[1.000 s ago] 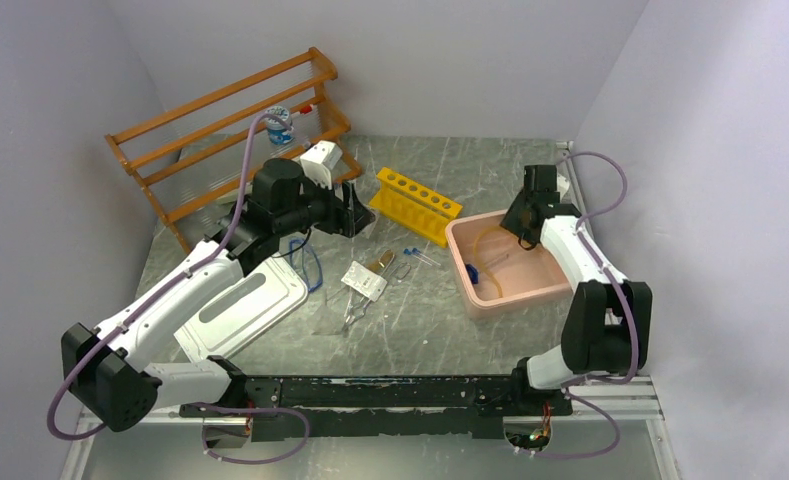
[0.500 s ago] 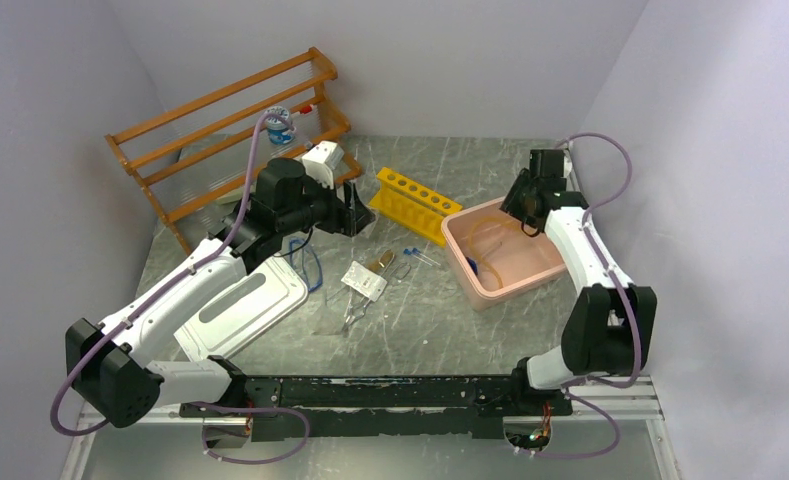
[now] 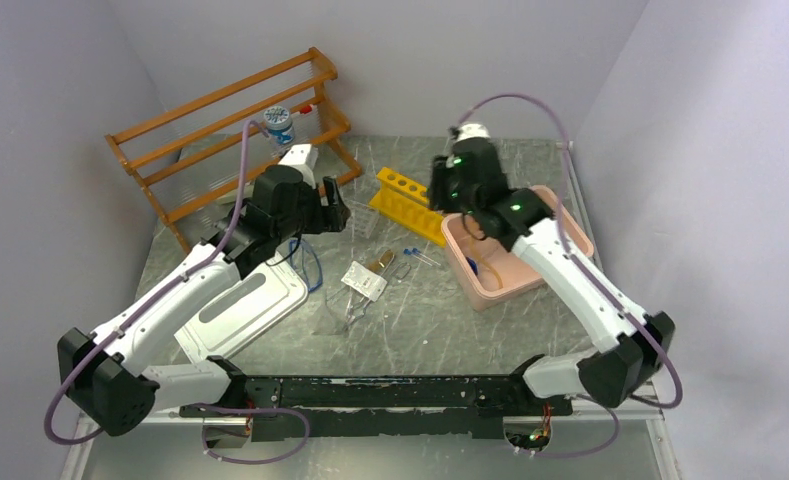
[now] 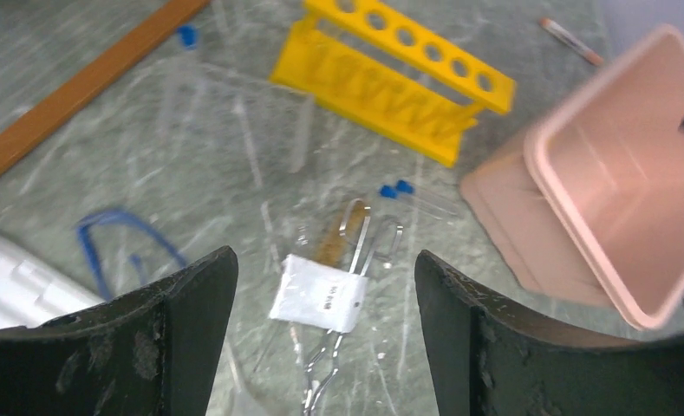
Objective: Organize the chemistry lab equipment
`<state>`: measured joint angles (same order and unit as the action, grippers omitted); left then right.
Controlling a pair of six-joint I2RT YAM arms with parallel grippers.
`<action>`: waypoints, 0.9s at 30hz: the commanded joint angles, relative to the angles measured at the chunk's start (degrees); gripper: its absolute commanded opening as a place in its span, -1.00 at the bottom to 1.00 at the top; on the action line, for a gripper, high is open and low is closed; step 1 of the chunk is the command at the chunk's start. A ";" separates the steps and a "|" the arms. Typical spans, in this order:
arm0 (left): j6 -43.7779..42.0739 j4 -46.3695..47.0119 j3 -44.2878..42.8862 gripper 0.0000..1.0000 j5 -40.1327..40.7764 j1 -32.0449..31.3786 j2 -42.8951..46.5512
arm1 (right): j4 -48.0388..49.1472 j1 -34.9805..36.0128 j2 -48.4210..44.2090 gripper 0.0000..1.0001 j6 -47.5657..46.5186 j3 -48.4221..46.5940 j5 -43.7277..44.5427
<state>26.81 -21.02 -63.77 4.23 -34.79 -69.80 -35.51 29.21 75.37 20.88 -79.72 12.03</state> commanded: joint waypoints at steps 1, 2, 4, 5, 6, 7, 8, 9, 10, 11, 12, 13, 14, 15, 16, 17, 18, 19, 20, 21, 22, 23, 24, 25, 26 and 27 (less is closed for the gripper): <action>5.42 -6.69 1.85 0.58 15.05 0.72 4.73 | -1.40 10.17 6.17 -0.14 -5.25 0.35 2.36; 5.76 -6.84 2.42 0.57 16.33 0.77 5.75 | -1.47 12.58 7.58 -0.19 -6.03 0.70 2.04; 6.20 -6.45 3.64 0.57 17.96 0.85 7.73 | -1.23 15.06 10.51 -0.30 -7.54 1.74 1.97; 6.50 -6.21 4.13 0.57 18.37 0.86 8.51 | -1.15 15.85 11.89 -0.33 -7.99 2.38 2.56; 6.58 -6.04 4.56 0.57 18.59 0.86 9.09 | -1.31 16.17 13.42 -0.34 -7.93 2.87 3.27; 6.47 -5.87 4.83 0.58 18.54 0.86 9.41 | -1.27 16.22 14.82 -0.34 -7.99 3.43 3.84; 6.34 -5.80 5.02 0.59 18.46 0.93 9.57 | -1.17 16.30 16.60 -0.31 -8.21 4.04 4.61; 6.33 -5.94 5.03 0.59 18.39 0.94 9.47 | -1.06 16.31 17.97 -0.26 -8.69 4.50 5.51; 6.32 -6.18 4.86 0.58 18.38 0.95 9.29 | -0.82 16.27 19.18 -0.21 -9.19 4.95 6.27; 6.23 -6.37 4.68 0.59 18.37 0.95 9.02 | -0.62 16.31 20.59 -0.17 -9.83 5.27 7.43; 6.24 -6.40 4.56 0.59 18.40 0.95 8.77 | -0.85 16.31 22.12 -0.14 -10.14 5.17 8.62; 6.16 -6.18 4.39 0.59 18.38 0.97 8.44 | -1.07 16.32 23.57 -0.13 -10.90 4.80 9.41; 6.09 -5.88 4.28 0.59 18.15 1.03 8.04 | -1.14 16.32 25.00 -0.13 -11.91 4.50 10.31; 5.95 -5.42 4.19 0.58 17.90 1.03 7.63 | -0.85 16.32 26.25 -0.14 -12.95 4.23 10.95; 5.79 -4.91 4.07 0.58 17.62 1.04 7.21 | -0.47 16.24 27.40 -0.16 -14.20 4.03 11.18; 5.50 -4.34 4.01 0.56 17.19 1.10 6.80 | -0.27 16.23 28.65 -0.21 -15.24 3.74 12.14; 5.06 -3.62 4.00 0.53 16.70 1.12 6.44 | -0.57 16.09 29.82 -0.30 -16.17 3.14 12.32; 4.71 -3.02 4.00 0.50 16.13 1.17 6.10 | -0.95 15.98 31.03 -0.33 -17.33 2.49 12.33; 4.44 -2.50 4.00 0.49 15.75 1.13 5.82 | -1.20 15.89 31.93 -0.34 -18.10 1.91 13.07; 4.21 -2.13 4.00 0.49 15.53 1.12 5.60 | -1.37 15.73 32.67 -0.34 -18.71 1.49 13.86; 3.95 -1.84 4.07 0.49 15.29 1.17 5.41 | -1.34 15.32 33.25 -0.34 -19.43 1.20 13.81; 3.76 -1.73 4.01 0.49 15.18 1.21 5.19 | -1.32 14.99 33.68 -0.31 -20.12 1.01 13.08; 3.70 -1.86 3.88 0.49 15.12 1.21 4.94 | -1.29 14.50 34.08 -0.29 -20.33 0.85 12.01; 3.63 -2.17 3.66 0.50 15.23 1.29 4.50 | -1.24 14.15 34.46 -0.26 -22.01 0.78 11.35; 3.56 -2.37 3.43 0.50 15.16 1.34 4.23 | -1.34 13.93 34.89 -0.25 -22.86 0.72 10.96; 3.52 -2.61 3.21 0.50 15.16 1.38 3.97 | -1.47 13.70 35.31 -0.24 -23.55 0.61 10.46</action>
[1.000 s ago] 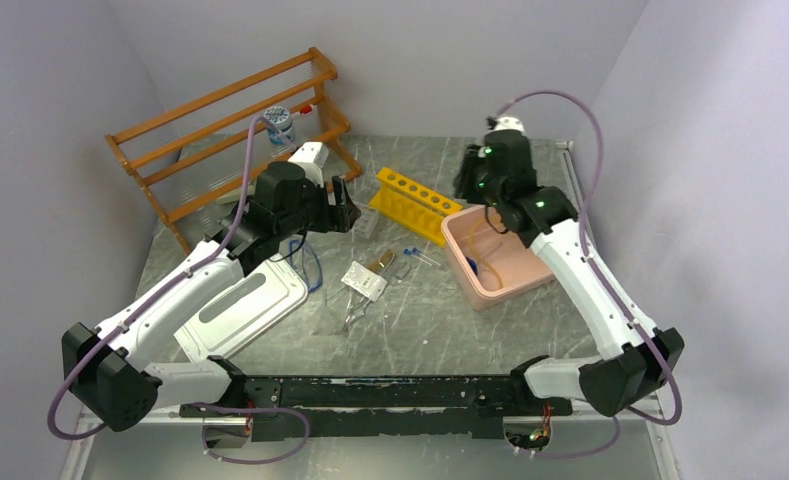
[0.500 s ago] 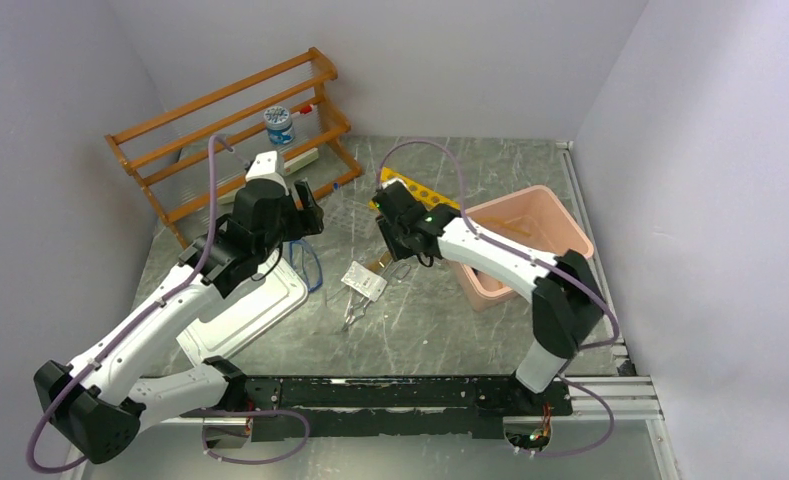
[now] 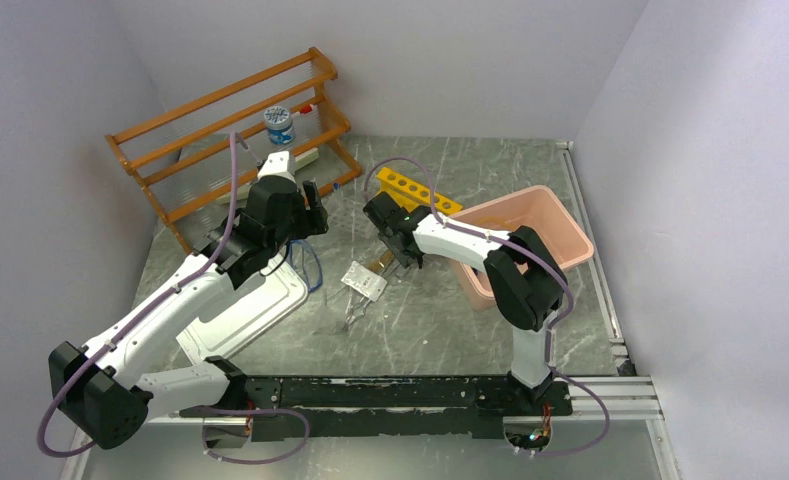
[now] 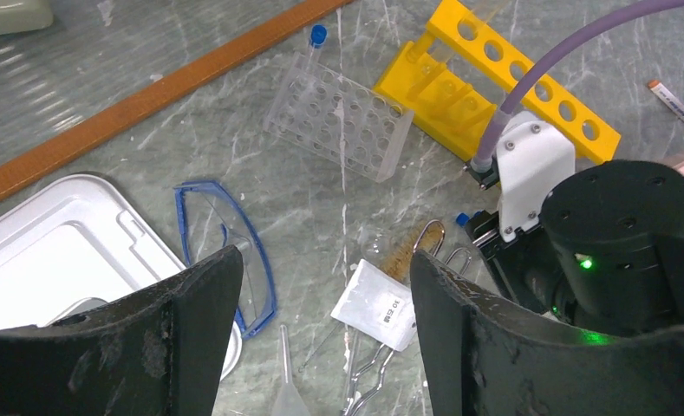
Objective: Organize the chemistry lab equipment
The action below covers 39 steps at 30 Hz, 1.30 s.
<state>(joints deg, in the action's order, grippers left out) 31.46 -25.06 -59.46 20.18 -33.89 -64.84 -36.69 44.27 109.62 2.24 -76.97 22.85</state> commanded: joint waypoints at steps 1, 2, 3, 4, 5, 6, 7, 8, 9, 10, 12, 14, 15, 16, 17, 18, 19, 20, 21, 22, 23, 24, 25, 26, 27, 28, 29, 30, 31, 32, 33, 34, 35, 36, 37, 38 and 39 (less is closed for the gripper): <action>-1.14 1.19 -1.32 0.50 -0.79 0.56 -1.20 | -0.39 -1.70 1.36 -0.24 -5.48 -2.14 -0.76; -1.18 1.08 -1.43 0.50 -0.79 0.62 -1.39 | -0.40 -2.01 1.64 -0.23 -6.15 -1.94 -1.04; -1.22 1.10 -1.52 0.50 -0.83 0.58 -1.45 | -0.51 -2.34 1.92 -0.25 -6.72 -1.88 -1.10; -1.18 1.14 -1.60 0.50 -0.84 0.68 -1.54 | -0.76 -2.71 2.08 -0.30 -7.39 -1.91 -1.55; -1.15 1.15 -1.62 0.50 -1.01 0.67 -1.51 | -0.86 -3.05 2.18 -0.33 -7.83 -1.83 -2.56; -1.26 1.49 -1.51 0.50 -1.21 0.67 -1.43 | -0.78 -3.39 2.14 -0.36 -8.19 -1.56 -3.65; -1.25 1.72 -1.39 0.50 -1.38 0.79 -1.31 | -0.69 -3.63 2.09 -0.39 -8.55 -1.21 -4.70; -1.15 1.76 -1.22 0.50 -1.43 0.76 -1.20 | -0.74 -3.67 2.00 -0.42 -8.95 -0.91 -5.48; -1.00 1.83 -1.00 0.50 -1.47 0.76 -0.96 | -0.68 -3.73 1.93 -0.44 -9.21 -0.56 -6.21; -0.90 1.97 -0.74 0.50 -1.48 0.84 -0.79 | -0.67 -3.75 1.91 -0.45 -9.45 -0.21 -7.10; -0.71 2.18 -0.24 0.50 -1.58 0.91 -0.56 | -0.40 -3.80 1.89 -0.47 -9.90 0.61 -8.68; -0.41 2.21 0.02 0.50 -1.79 0.96 -0.44 | -0.19 -3.75 2.28 -0.48 -10.06 1.21 -9.29; -0.31 2.21 0.10 0.50 -1.96 0.93 -0.58 | -0.10 -3.78 2.57 -0.48 -10.02 1.28 -9.38; -0.22 2.23 0.13 0.50 -2.21 1.01 -0.56 | -0.06 -3.80 2.74 -0.49 -9.99 1.37 -9.49; -0.18 2.27 0.13 0.50 -2.34 1.02 -0.55 | 0.13 -3.76 3.00 -0.50 -10.02 1.43 -9.76; -0.14 2.29 0.14 0.50 -2.51 1.03 -0.60 | 0.32 -3.78 3.11 -0.49 -10.06 1.47 -9.87; -0.09 2.29 0.20 0.50 -2.64 1.02 -0.63 | 0.46 -3.76 3.40 -0.48 -10.02 1.43 -9.49; -0.05 2.30 0.26 0.50 -2.73 1.02 -0.56 | 0.54 -3.78 3.71 -0.46 -9.91 1.31 -8.93; -0.01 2.30 0.31 0.50 -2.90 1.04 -0.51 | 0.56 -3.83 3.89 -0.43 -9.89 1.11 -8.55; 0.02 2.30 0.38 0.50 -3.07 1.02 -0.43 | 0.63 -3.76 4.08 -0.40 -9.89 1.00 -8.38; 0.08 2.30 0.46 0.50 -3.08 1.02 -0.31 | 0.75 -3.80 4.08 -0.39 -9.84 0.83 -8.29; 0.09 2.22 0.53 0.50 -3.07 1.02 -0.21 | 0.47 -3.76 4.08 -0.39 -9.80 0.54 -8.31; 0.08 2.14 0.49 0.50 -3.13 1.04 -0.08 | 0.23 -3.75 3.91 -0.39 -9.66 0.20 -8.39; 0.09 2.06 0.55 0.50 -3.01 1.02 0.03 | 0.00 -3.75 3.58 -0.39 -9.56 -0.10 -8.74; 0.09 1.95 0.57 0.50 -2.95 1.02 0.20 | 0.00 -3.81 3.05 -0.39 -9.46 -0.25 -9.12; 0.05 1.94 0.62 0.50 -2.96 1.02 0.36 | 0.21 -3.80 2.31 -0.39 -9.37 -0.28 -9.18; 0.00 1.88 0.66 0.50 -2.88 1.02 0.48 | 0.55 -3.83 1.55 -0.39 -9.28 -0.21 -8.85; -0.04 1.81 0.71 0.50 -2.87 1.10 0.58 | 0.94 -3.93 0.89 -0.38 -9.21 -0.12 -8.35; 0.00 1.81 0.81 0.50 -2.83 1.11 0.67 | 1.23 -4.01 0.41 -0.36 -9.00 -0.18 -7.60; 0.00 1.90 0.88 0.50 -2.81 1.11 0.75 | 1.31 -4.14 0.19 -0.25 -8.86 -0.26 -6.93; 0.00 1.94 0.92 0.50 -2.82 1.13 0.76 | 1.33 -4.25 0.20 -0.16 -8.72 -0.35 -6.15; 0.08 1.93 0.93 0.50 -2.93 1.11 0.77 | 1.25 -4.28 0.42 -0.10 -8.71 -0.49 -5.34; 0.09 1.94 1.00 0.50 -2.98 1.11 0.72 | 1.16 -4.37 0.66 -0.06 -8.66 -0.54 -4.83; 0.09 1.94 0.95 0.50 -3.06 1.11 0.64 | 1.26 -4.37 0.92 -0.04 -8.66 -0.51 -4.24; 0.10 2.00 0.93 0.50 -3.14 1.11 0.60 | 1.27 -4.39 1.12 -0.03 -8.66 -0.47 -3.74; 0.09 2.03 0.99 0.50 -3.17 1.11 0.53 | 1.31 -4.45 1.25 -0.03 -8.72 -0.50 -3.54; 0.09 2.01 1.01 0.50 -3.15 1.11 0.55 | 1.56 -4.50 1.32 -0.03 -8.85 -0.36 -3.64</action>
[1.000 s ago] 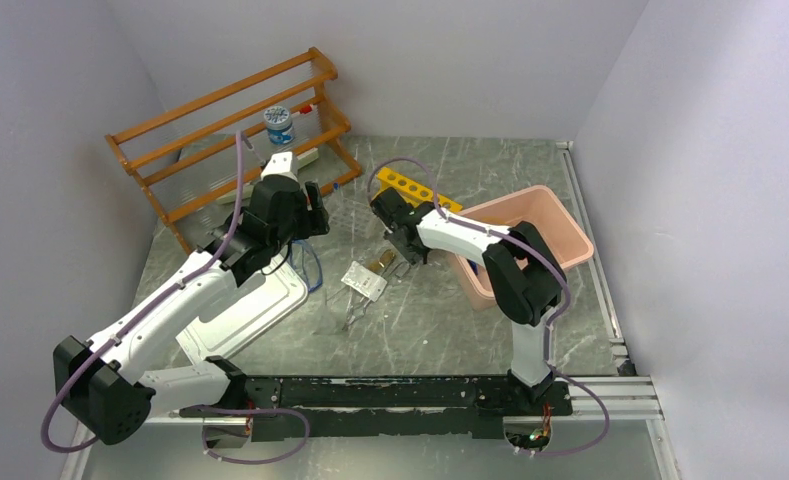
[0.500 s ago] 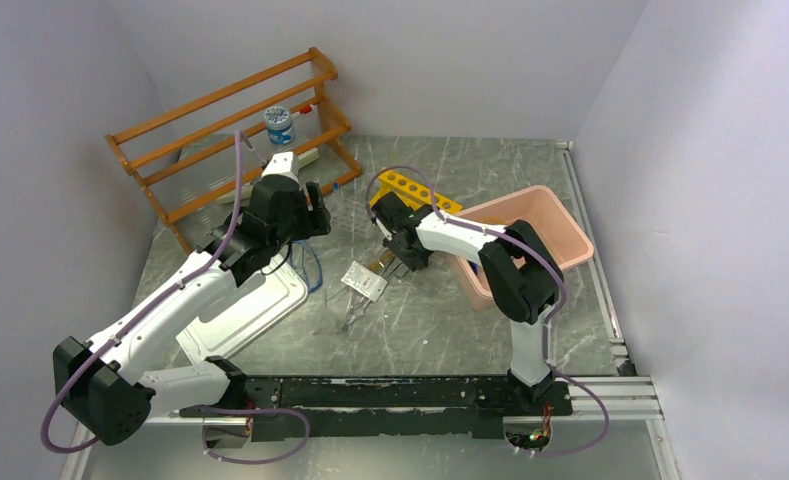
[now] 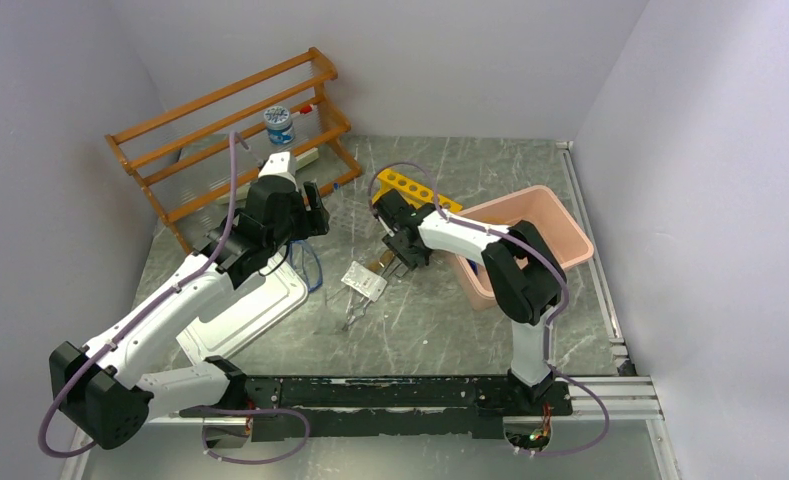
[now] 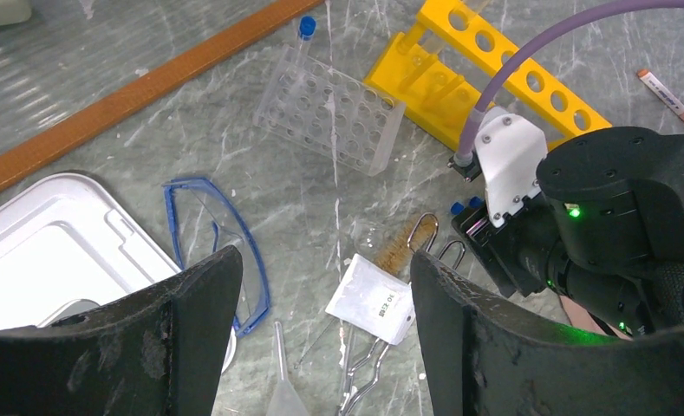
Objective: Organize the chemistry lab equipment
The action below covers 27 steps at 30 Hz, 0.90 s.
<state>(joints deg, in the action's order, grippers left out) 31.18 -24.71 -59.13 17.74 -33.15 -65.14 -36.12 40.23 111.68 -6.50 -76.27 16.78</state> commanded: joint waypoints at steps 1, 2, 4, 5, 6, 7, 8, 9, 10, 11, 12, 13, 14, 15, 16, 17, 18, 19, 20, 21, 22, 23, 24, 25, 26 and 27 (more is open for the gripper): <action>0.37 1.60 0.69 0.50 -0.69 0.36 0.75 | 1.31 -0.58 -0.69 -0.03 -0.21 -0.85 2.35; 0.42 1.67 0.69 0.50 -0.64 0.36 0.75 | 1.47 -0.73 -0.58 -0.04 -0.34 -0.82 2.07; 0.37 1.68 0.69 0.50 -0.62 0.36 0.64 | 1.47 -1.21 -0.14 -0.12 -0.51 -1.09 0.98; 0.37 1.67 0.69 0.50 -0.64 0.36 0.57 | 1.37 -1.46 0.19 -0.21 -0.69 -1.22 0.07; 0.34 1.68 0.66 0.50 -0.68 0.37 0.42 | 1.20 -1.66 0.49 -0.28 -0.89 -1.39 -0.71; 0.37 1.64 0.62 0.50 -0.63 0.41 0.33 | 1.10 -1.76 0.81 -0.34 -1.09 -1.54 -1.37; 0.33 1.59 0.52 0.50 -0.67 0.37 0.29 | 0.95 -1.89 1.15 -0.40 -1.25 -1.66 -2.13; 0.37 1.46 0.51 0.50 -0.67 0.36 0.19 | 0.71 -1.87 1.43 -0.45 -1.51 -1.76 -2.77; 0.35 1.46 0.43 0.50 -0.62 0.36 0.19 | 0.44 -1.82 1.73 -0.49 -1.57 -1.90 -3.20; 0.29 1.48 0.42 0.50 -0.66 0.38 0.19 | 0.25 -1.83 2.00 -0.51 -1.66 -1.95 -3.77; 0.29 1.44 0.42 0.50 -0.62 0.37 0.24 | 0.12 -1.84 2.23 -0.52 -1.86 -1.91 -4.37; 0.29 1.42 0.50 0.50 -0.59 0.37 0.26 | 0.16 -1.83 2.33 -0.52 -1.97 -1.79 -4.85; 0.22 1.44 0.53 0.50 -0.60 0.43 0.28 | 0.25 -1.82 2.54 -0.51 -2.08 -1.74 -5.19; 0.19 1.42 0.51 0.50 -0.58 0.45 0.24 | 0.28 -1.86 2.70 -0.49 -2.17 -1.69 -5.45; 0.20 1.42 0.51 0.50 -0.63 0.49 0.15 | 0.22 -1.86 3.01 -0.47 -2.26 -1.77 -5.82; 0.13 1.50 0.43 0.50 -0.85 0.50 0.11 | 0.20 -1.88 3.25 -0.45 -2.36 -1.90 -6.18; 0.00 1.63 0.50 0.50 -1.08 0.46 0.04 | 0.08 -1.90 3.60 -0.42 -2.48 -2.09 -6.67; 0.02 1.67 0.45 0.50 -1.38 0.45 -0.06 | -0.05 -1.88 3.95 -0.41 -2.61 -2.24 -7.07; 0.02 1.73 0.35 0.51 -1.64 0.45 -0.14 | -0.05 -1.90 4.21 -0.40 -2.63 -2.37 -7.55; 0.02 1.76 0.34 0.51 -1.92 0.45 -0.23 | 0.03 -1.83 4.42 -0.39 -2.59 -2.35 -8.06; 0.14 1.69 0.29 0.51 -2.09 0.45 -0.37 | 0.23 -1.85 4.57 -0.39 -2.49 -2.31 -8.23; 0.33 1.61 0.25 0.51 -2.36 0.45 -0.39 | 0.37 -1.82 4.68 -0.41 -2.39 -2.18 -8.32; 0.56 1.57 0.31 0.52 -2.54 0.51 -0.50 | 0.73 -1.90 4.75 -0.44 -2.23 -1.96 -8.15; 0.73 1.50 0.40 0.52 -2.64 0.53 -0.46 | 1.21 -1.84 4.69 -0.49 -1.91 -1.69 -7.89; 0.99 1.40 0.50 0.52 -2.81 0.58 -0.47 | 1.81 -1.84 4.57 -0.56 -1.75 -1.35 -7.68; 1.21 1.42 0.65 0.53 -3.10 0.74 -0.46 | 2.39 -1.88 4.21 -0.62 -1.68 -1.03 -7.71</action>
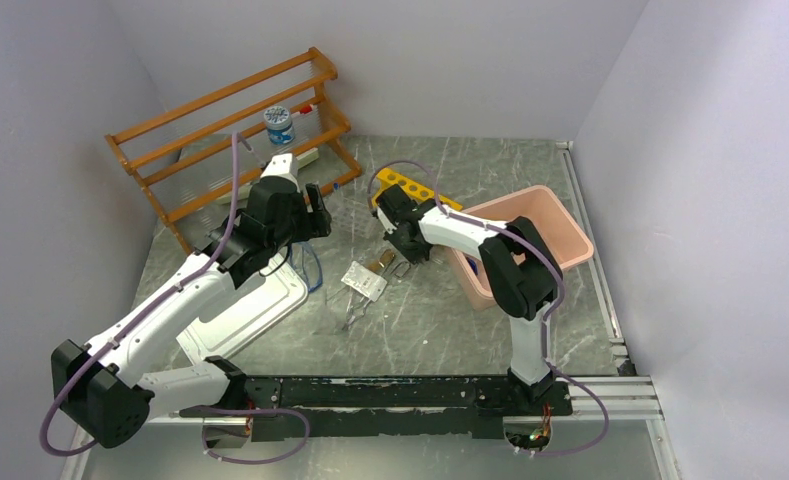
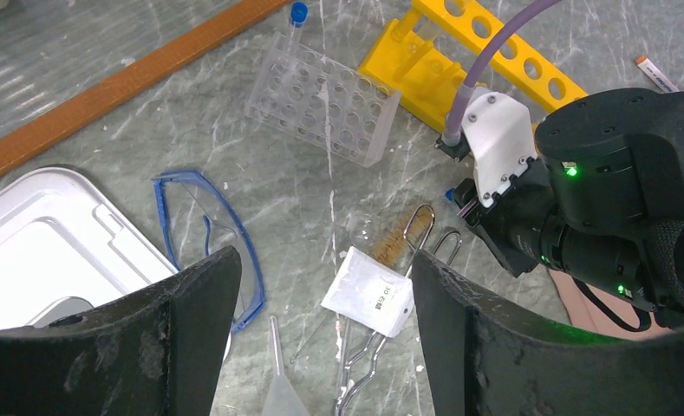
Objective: Organize the chemistry lab equipment
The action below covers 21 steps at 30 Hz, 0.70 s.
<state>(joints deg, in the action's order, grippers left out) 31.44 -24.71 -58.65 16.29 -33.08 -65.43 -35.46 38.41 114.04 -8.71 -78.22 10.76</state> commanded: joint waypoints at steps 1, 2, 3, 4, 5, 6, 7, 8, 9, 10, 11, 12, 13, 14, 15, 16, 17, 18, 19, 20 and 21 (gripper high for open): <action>1.13 1.42 0.31 0.53 -2.03 0.92 -0.10 | 2.24 -0.12 1.40 -0.68 0.60 1.22 -1.86; 1.40 1.42 0.44 0.53 -2.58 1.22 -0.01 | 2.84 -0.17 0.92 -0.72 0.76 1.55 -2.13; 1.72 1.42 0.59 0.53 -3.18 1.56 0.08 | 3.35 -0.10 0.17 -0.75 0.92 1.88 -2.48; 1.97 1.57 0.75 0.54 -3.87 1.97 0.19 | 3.97 -0.13 -0.58 -0.77 1.03 2.25 -2.97; 2.09 2.01 1.09 0.54 -5.07 2.46 0.28 | 4.63 -0.12 -1.65 -0.79 1.32 2.65 -3.22; 1.79 2.85 1.41 0.55 -6.86 3.02 0.41 | 5.30 -0.28 -2.84 -0.80 1.59 3.02 -3.82; 1.39 4.19 1.82 0.56 -9.03 3.48 0.51 | 6.04 -0.52 -4.22 -0.81 2.04 3.51 -4.72; 1.06 5.48 2.18 0.57 -10.87 3.74 0.67 | 7.01 -0.75 -6.00 -0.81 2.69 4.04 -5.52; 0.97 6.86 2.67 0.58 -12.60 3.80 0.97 | 8.20 -0.92 -7.95 -0.82 3.26 4.90 -6.40; 1.10 8.43 3.23 0.59 -14.12 3.81 1.24 | 9.48 -1.08 -10.17 -0.82 3.86 5.82 -7.25; 1.28 9.95 3.80 0.60 -15.49 3.89 1.43 | 10.58 -1.06 -12.24 -0.82 4.45 6.62 -8.18; 1.44 11.65 4.23 0.61 -17.48 3.90 1.50 | 11.61 -1.07 -14.16 -0.82 4.95 7.34 -9.20; 1.66 12.91 4.39 0.62 -19.31 3.90 1.34 | 12.52 -1.06 -16.09 -0.83 5.53 7.96 -9.90; 1.89 13.94 4.38 0.64 -21.10 3.90 0.97 | 13.62 -1.06 -17.64 -0.83 6.15 8.53 -10.40; 2.12 14.87 4.23 0.67 -23.09 3.97 0.45 | 14.08 -1.06 -19.05 -0.83 6.52 8.86 -11.32; 2.33 15.70 3.98 0.69 -25.11 3.99 -0.20 | 14.21 -1.08 -20.10 -0.83 6.63 8.90 -13.15; 2.58 17.11 3.72 0.73 -27.53 3.98 -1.27 | 14.01 -1.06 -20.99 -0.83 6.71 8.75 -14.20; 3.07 18.08 3.41 0.75 -30.36 3.99 -2.06 | 13.83 -1.06 -21.67 -0.83 6.79 8.63 -14.90; 3.62 19.00 3.11 0.73 -32.20 3.97 -3.01 | 13.81 -1.06 -22.35 -0.83 6.85 8.65 -15.69; 4.33 19.78 2.80 0.68 -33.98 3.94 -3.89 | 13.88 -1.06 -23.10 -0.83 6.82 8.86 -16.64; 5.23 20.51 2.50 0.65 -35.34 3.98 -4.63 | 14.22 -1.06 -24.02 -0.83 6.85 9.24 -17.82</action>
<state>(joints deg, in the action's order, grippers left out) 33.93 -10.79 -54.50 -8.12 -29.34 -67.24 -23.22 37.56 91.98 -2.98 -69.69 -1.65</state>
